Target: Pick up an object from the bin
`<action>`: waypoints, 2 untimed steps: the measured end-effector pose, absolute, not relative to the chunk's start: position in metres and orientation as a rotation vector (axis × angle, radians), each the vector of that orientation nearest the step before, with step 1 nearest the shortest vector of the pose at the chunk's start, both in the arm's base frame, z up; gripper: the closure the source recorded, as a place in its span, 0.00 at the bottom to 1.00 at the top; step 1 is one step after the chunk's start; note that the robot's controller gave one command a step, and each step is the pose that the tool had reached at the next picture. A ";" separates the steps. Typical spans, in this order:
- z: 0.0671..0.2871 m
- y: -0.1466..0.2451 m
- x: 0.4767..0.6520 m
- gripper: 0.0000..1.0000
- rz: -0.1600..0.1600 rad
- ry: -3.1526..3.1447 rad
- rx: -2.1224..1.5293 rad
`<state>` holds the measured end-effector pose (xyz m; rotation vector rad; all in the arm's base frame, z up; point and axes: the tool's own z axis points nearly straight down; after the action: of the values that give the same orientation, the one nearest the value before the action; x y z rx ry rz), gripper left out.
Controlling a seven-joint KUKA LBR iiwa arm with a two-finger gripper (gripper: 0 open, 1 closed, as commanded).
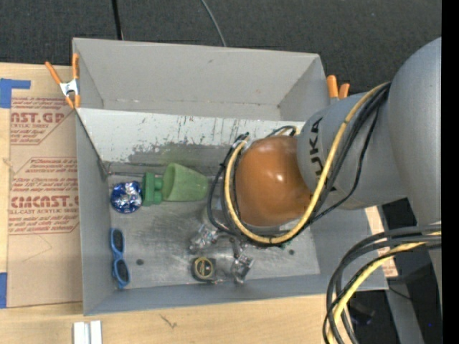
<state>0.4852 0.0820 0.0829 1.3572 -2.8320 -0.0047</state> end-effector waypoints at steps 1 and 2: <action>0.087 0.082 0.490 1.00 0.001 -2.850 1.360; 0.234 0.036 0.490 1.00 0.003 -2.490 1.924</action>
Offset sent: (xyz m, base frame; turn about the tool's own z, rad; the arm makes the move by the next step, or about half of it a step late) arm 0.0000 0.0000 0.0000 0.0000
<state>0.4899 0.0360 0.2345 1.9242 -2.4896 0.0031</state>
